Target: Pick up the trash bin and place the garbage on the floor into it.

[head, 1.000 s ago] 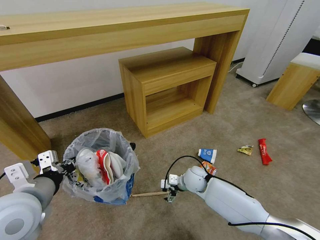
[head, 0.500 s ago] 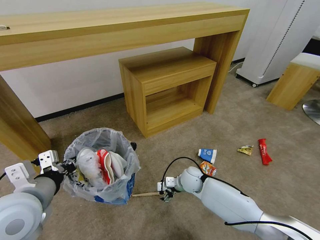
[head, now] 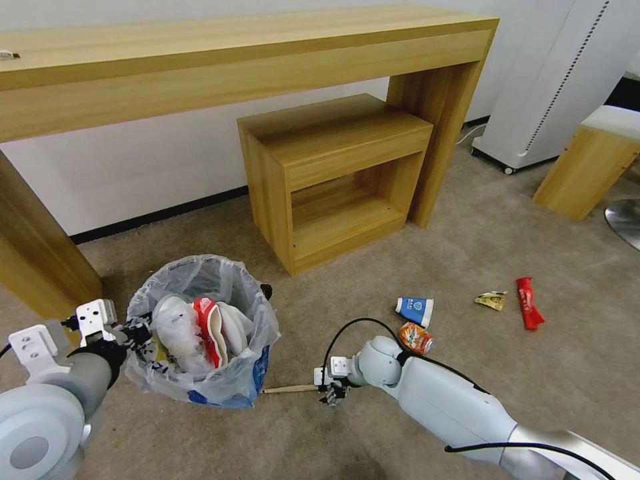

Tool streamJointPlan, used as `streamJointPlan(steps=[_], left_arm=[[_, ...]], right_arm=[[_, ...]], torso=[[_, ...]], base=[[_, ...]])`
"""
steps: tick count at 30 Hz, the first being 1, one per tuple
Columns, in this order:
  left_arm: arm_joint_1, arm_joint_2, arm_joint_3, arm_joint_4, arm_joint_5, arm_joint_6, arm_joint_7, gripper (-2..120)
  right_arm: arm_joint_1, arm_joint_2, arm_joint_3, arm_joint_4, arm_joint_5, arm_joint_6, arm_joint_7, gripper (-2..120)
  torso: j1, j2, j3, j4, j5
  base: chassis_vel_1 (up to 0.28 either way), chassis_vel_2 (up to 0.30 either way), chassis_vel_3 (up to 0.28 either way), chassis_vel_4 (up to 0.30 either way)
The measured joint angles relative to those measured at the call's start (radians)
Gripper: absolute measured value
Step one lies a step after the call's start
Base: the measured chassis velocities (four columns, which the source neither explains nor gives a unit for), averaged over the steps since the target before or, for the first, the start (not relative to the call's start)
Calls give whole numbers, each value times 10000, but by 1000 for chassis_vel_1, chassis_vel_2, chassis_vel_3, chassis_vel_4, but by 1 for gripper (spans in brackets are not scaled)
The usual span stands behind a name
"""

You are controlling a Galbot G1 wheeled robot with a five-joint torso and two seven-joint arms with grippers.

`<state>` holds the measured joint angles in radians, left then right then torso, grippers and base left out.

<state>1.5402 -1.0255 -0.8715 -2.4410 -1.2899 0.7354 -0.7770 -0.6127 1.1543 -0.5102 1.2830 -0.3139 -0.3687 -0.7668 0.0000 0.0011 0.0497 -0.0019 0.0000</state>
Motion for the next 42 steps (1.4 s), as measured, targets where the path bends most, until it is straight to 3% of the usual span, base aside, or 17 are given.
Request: streamJointPlan(steps=[11, 42], left_arm=[[48, -30, -11, -64, 35, 0, -2, 1], [-18, 33, 59, 45, 79, 0, -11, 1]], right_arm=[[-70, 2, 27, 1, -32, 20, -37, 46], [-46, 270, 390, -1051, -256, 318, -38, 45]], torso=[[0, 0, 0, 0, 1], [0, 0, 0, 0, 0]], base=[[0, 0, 0, 0], [0, 0, 0, 0]])
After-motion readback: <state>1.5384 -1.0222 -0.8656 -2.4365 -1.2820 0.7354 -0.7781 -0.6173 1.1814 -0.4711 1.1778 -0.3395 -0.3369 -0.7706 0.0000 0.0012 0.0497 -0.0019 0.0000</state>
